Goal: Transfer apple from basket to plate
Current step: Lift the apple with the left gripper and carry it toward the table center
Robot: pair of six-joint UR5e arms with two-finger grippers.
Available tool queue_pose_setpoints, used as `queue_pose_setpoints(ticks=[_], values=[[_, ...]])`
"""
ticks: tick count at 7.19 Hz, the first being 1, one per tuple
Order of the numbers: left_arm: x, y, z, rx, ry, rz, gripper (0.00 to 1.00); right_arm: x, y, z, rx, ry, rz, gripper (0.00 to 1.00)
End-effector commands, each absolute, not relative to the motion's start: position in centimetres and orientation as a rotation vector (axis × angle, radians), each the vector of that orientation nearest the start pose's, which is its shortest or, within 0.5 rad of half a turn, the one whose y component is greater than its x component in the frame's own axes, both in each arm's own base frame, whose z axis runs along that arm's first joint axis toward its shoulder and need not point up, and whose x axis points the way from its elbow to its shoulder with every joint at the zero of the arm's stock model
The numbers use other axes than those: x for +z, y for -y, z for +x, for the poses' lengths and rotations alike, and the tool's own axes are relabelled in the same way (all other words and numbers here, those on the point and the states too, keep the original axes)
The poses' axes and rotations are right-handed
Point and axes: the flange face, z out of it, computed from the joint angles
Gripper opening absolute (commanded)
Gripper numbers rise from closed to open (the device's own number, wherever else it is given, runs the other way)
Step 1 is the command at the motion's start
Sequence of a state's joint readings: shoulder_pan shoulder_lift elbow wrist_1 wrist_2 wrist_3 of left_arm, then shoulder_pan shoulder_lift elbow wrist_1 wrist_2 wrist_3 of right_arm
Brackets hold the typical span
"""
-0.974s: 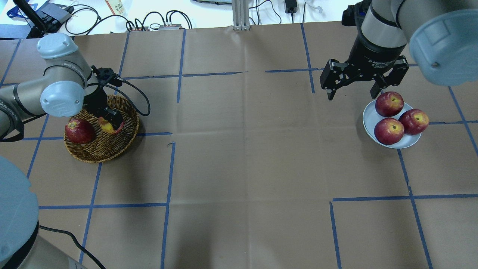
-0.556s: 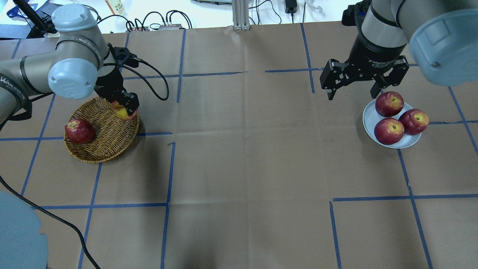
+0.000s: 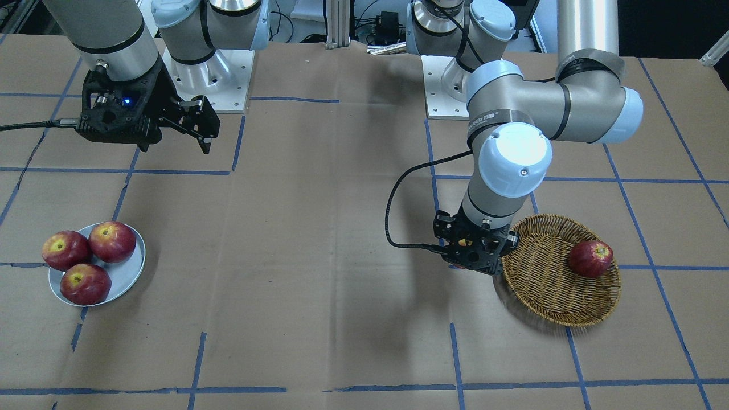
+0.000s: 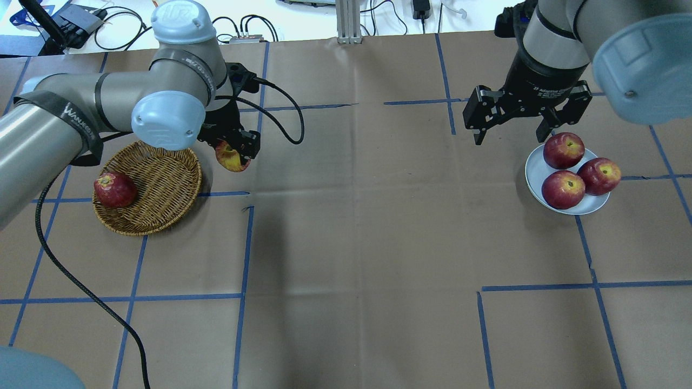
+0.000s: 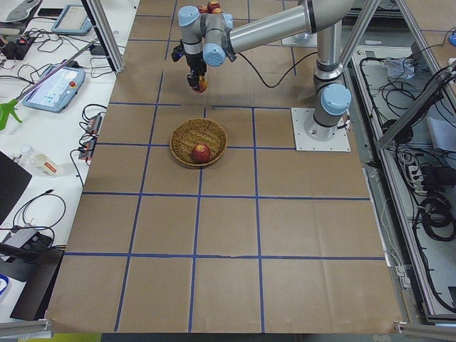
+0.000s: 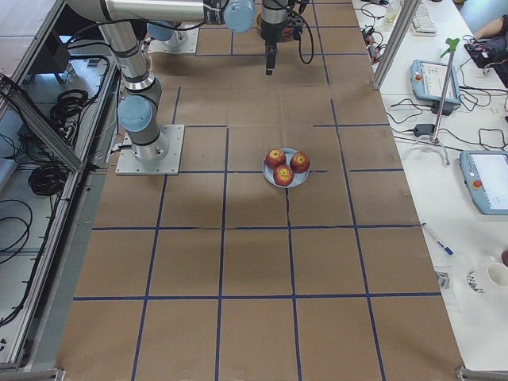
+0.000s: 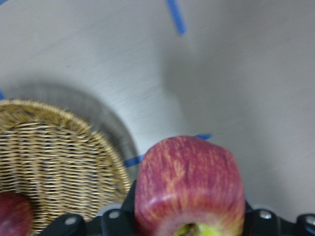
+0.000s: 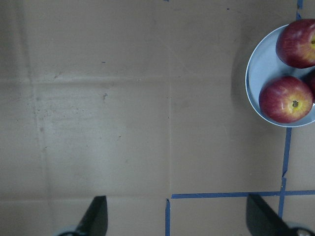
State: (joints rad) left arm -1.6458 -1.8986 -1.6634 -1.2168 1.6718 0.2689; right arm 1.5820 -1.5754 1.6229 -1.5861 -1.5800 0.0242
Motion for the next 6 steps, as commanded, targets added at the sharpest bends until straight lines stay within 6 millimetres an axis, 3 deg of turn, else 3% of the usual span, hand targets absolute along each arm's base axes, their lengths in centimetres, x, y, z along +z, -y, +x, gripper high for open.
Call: queue_pose_setpoints(ticks=[1,4,5,6], values=[[28.9,56.1,-23.4,0.105,-3.051,0.446,0.34,46.6,48.5,13.8,0.050,-3.151,0.022,1.00],[27.2,56.7,-30.6,0.078,-3.060,0.462,0.34,46.6,48.5,13.8,0.050,-3.151,0.022,1.00],[26.1,56.4,-32.4,0.105,-3.086,0.489,0.34,46.6,48.5,13.8,0.050,-3.151,0.022,1.00],[25.8,56.4,-32.7,0.107,-3.095,0.464,0.34,46.6,48.5,13.8,0.050,-3.151,0.019,1.00]])
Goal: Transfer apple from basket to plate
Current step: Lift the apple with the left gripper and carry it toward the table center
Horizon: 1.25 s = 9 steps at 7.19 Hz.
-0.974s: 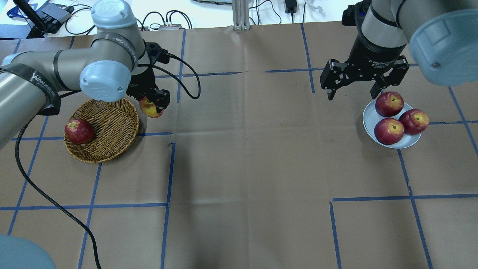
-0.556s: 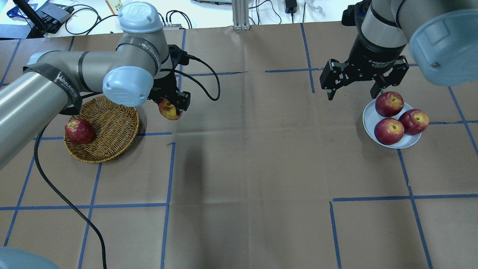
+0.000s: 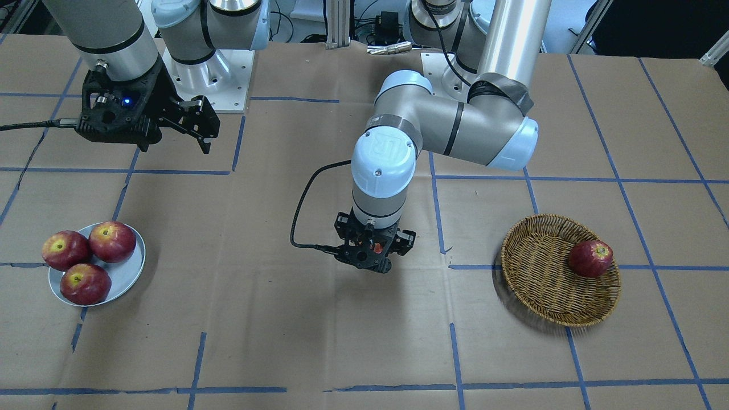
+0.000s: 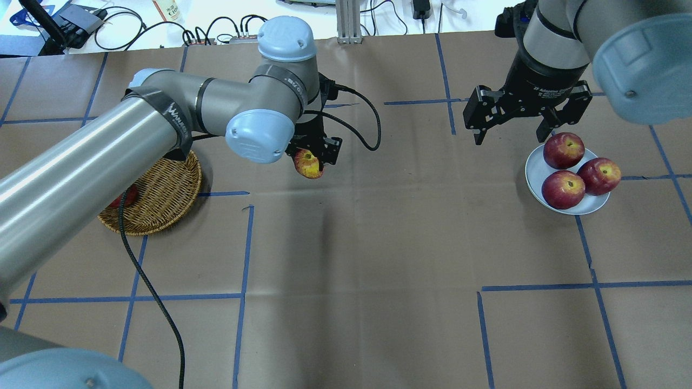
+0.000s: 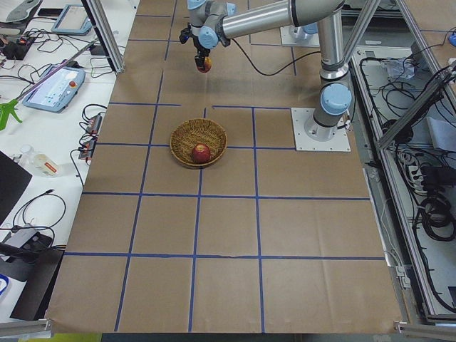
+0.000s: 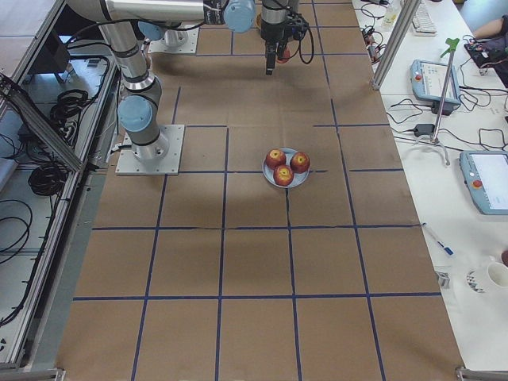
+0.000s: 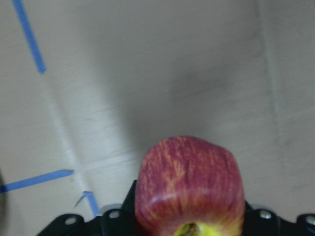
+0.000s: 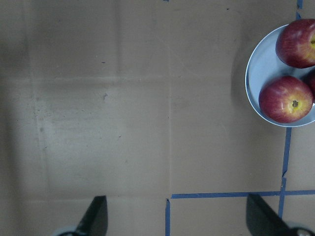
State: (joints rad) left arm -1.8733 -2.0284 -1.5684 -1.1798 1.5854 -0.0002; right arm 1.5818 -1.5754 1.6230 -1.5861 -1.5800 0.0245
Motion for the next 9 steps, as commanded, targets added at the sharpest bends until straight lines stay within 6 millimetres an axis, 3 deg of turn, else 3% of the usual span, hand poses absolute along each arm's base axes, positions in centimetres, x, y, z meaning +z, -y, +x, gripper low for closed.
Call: queue_pose_setpoints(ticks=[1,3,9], values=[[25.1,56.4,-32.9,0.121,-3.103,0.460,0.34,46.6,48.5,13.8,0.050,-3.151,0.021,1.00],[21.4,55.8,-36.6,0.085,-3.077,0.546,0.34,46.6,48.5,13.8,0.050,-3.151,0.022,1.00],[19.6,54.6,-37.1,0.139,-3.077,0.567,0.35,46.6,48.5,13.8,0.050,-3.151,0.022,1.00]])
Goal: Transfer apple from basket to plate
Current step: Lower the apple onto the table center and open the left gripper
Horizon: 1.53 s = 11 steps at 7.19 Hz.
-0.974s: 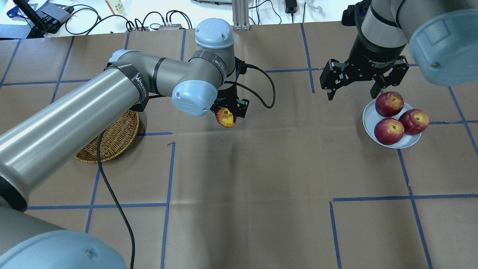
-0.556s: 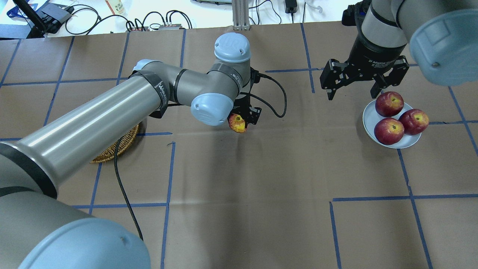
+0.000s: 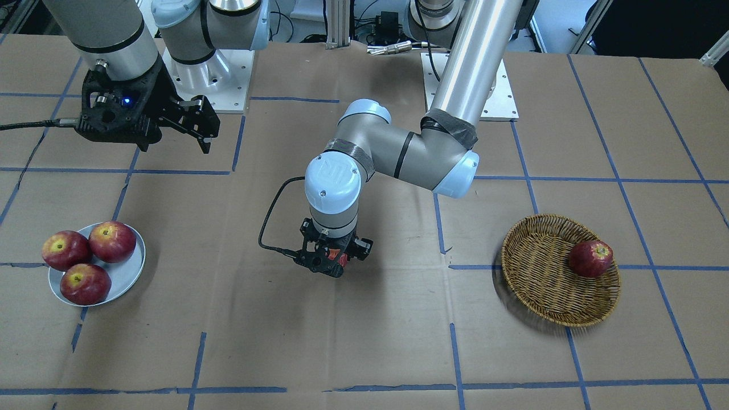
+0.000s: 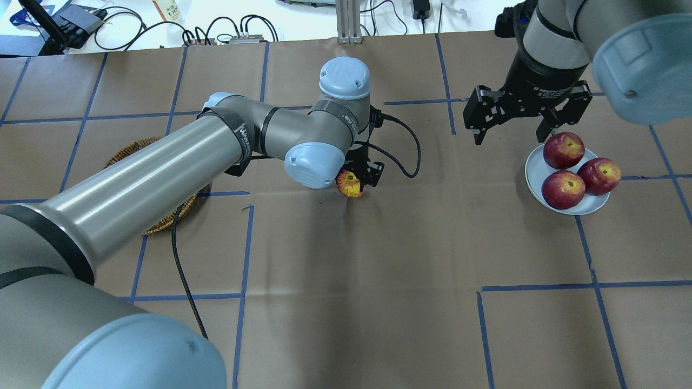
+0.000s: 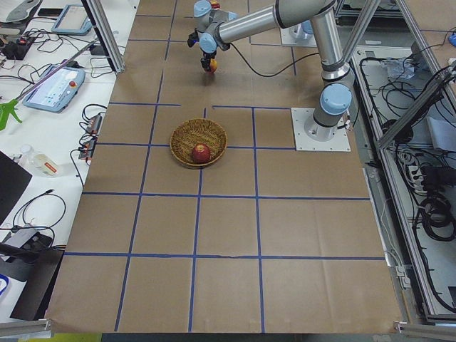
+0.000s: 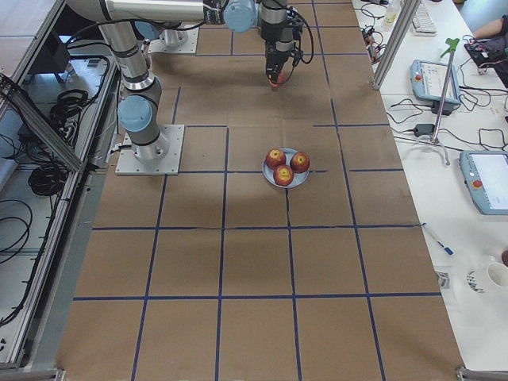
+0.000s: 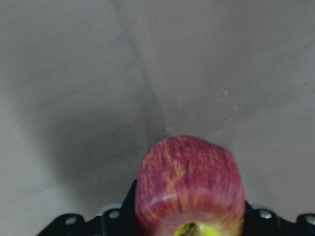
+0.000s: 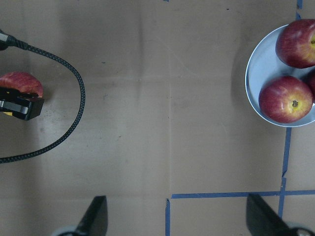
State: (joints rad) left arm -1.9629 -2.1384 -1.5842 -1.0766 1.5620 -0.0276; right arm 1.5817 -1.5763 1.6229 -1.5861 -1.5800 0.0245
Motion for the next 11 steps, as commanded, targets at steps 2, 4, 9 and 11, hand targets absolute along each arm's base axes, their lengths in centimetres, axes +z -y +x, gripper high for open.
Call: queue_pose_setpoints(ticks=[2,4,9,11], values=[[19.6,54.7,-37.2,0.122,-3.078,0.568,0.42,46.6,48.5,13.8,0.050,-3.151,0.021,1.00],[18.6,54.7,-37.3,0.141,-3.067,0.576,0.74,46.7,48.4,13.8,0.048,-3.151,0.019,1.00],[20.1,55.5,-37.6,0.092,-3.063,0.602,0.99,46.7,48.4,13.8,0.048,-3.149,0.019,1.00],[20.3,55.6,-37.5,0.087,-3.065,0.600,0.99,46.7,48.4,13.8,0.048,-3.151,0.019,1.00]])
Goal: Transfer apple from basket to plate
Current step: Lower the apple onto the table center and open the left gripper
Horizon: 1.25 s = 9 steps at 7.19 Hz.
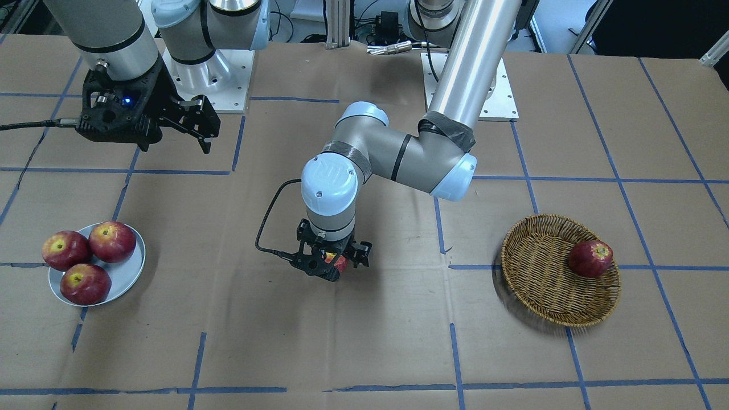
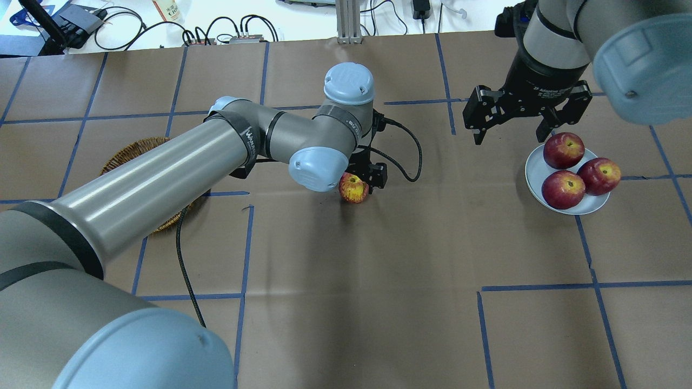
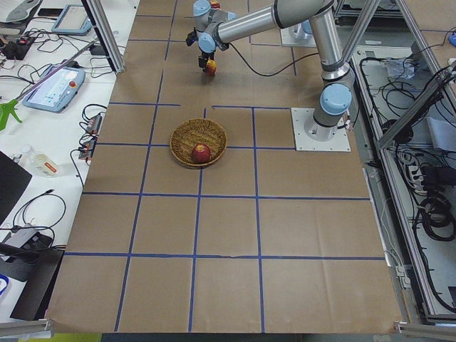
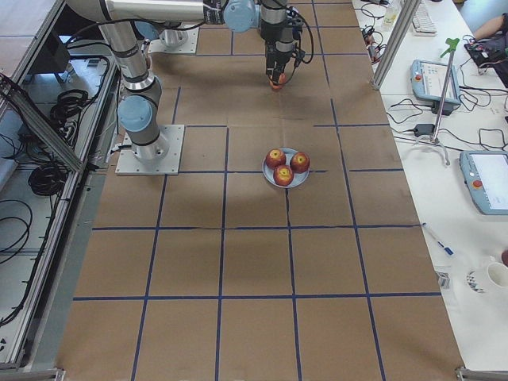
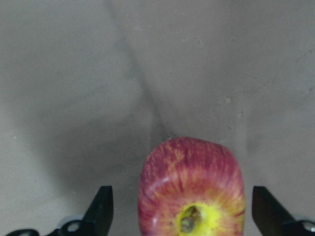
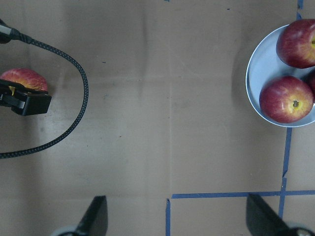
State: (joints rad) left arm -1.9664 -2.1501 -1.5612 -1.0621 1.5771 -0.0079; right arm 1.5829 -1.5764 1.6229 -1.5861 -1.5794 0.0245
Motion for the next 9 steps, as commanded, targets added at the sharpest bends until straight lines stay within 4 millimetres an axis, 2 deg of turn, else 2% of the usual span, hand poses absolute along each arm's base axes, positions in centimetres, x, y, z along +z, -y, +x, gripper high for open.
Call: queue_pose_setpoints(ticks=[1,4,6,7,9], values=[[20.9,55.5,-37.5,0.076,-3.066,0.600,0.99,46.6,48.5,13.8,0.050,-3.149,0.019,1.00],[22.5,55.9,-36.9,0.039,-3.077,0.585,0.99,46.7,48.5,13.8,0.043,-3.152,0.019,1.00],[25.9,57.4,-36.5,-0.007,-3.085,0.565,0.99,46.6,48.7,13.8,0.036,-3.152,0.019,1.00],[29.5,58.1,-35.9,0.010,-3.086,0.546,0.99,46.6,48.7,13.8,0.034,-3.152,0.022,1.00],[37.0,59.0,-31.4,0.072,-3.098,0.441,0.99,46.7,48.7,13.8,0.026,-3.151,0.022,1.00]])
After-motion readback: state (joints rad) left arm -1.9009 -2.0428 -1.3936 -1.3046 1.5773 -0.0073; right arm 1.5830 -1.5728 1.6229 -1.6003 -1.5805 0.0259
